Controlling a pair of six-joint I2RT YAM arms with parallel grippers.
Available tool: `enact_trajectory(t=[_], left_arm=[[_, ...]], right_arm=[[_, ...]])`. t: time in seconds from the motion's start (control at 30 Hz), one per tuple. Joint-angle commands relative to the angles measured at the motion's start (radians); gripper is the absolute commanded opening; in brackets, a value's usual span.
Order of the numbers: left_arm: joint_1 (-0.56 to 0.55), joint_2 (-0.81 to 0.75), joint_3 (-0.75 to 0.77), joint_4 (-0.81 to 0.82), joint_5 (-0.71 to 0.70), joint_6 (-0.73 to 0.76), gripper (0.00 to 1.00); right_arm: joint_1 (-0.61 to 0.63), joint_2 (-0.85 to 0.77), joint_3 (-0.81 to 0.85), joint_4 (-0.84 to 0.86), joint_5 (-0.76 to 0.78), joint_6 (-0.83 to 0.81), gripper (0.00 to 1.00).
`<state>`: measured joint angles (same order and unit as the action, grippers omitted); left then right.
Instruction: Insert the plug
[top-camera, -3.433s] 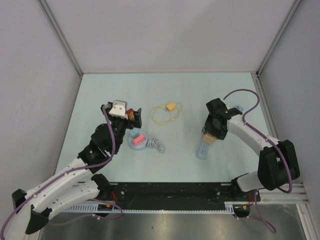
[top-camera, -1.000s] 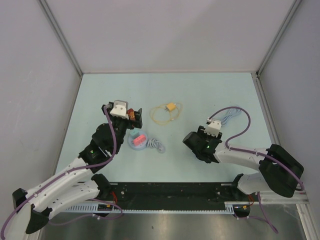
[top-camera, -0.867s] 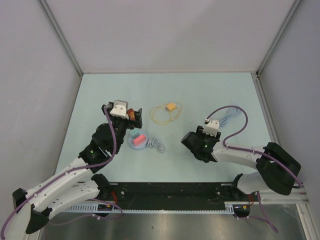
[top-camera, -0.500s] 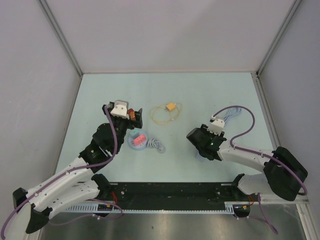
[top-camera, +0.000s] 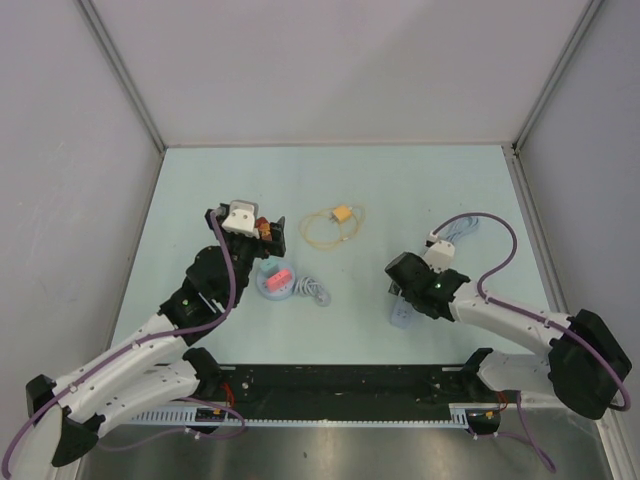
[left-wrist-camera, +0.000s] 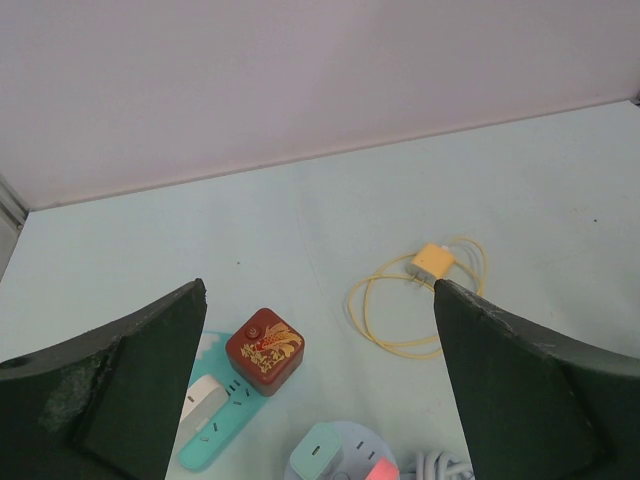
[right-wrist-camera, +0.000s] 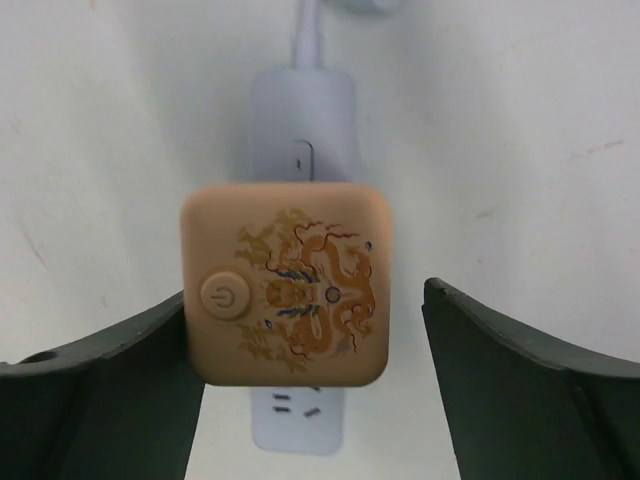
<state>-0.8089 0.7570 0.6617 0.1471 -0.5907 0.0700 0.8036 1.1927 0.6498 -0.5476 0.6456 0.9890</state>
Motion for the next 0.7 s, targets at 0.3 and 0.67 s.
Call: enact_trajectory(t=[0.3,0.67], left_arm=[[0.004,0.005,-0.005,0.023,0.031,-0.010,1.00],[0.004,-0.004,-0.007,0.022,0.032,-0.009,1.00]], right_arm=[[-0.198,-0.013,0.244,-0.265,-0.326,-0.145,0.98],[-0.284,0.100,0.315,-0.275,-0.448,-0.196,0.83]])
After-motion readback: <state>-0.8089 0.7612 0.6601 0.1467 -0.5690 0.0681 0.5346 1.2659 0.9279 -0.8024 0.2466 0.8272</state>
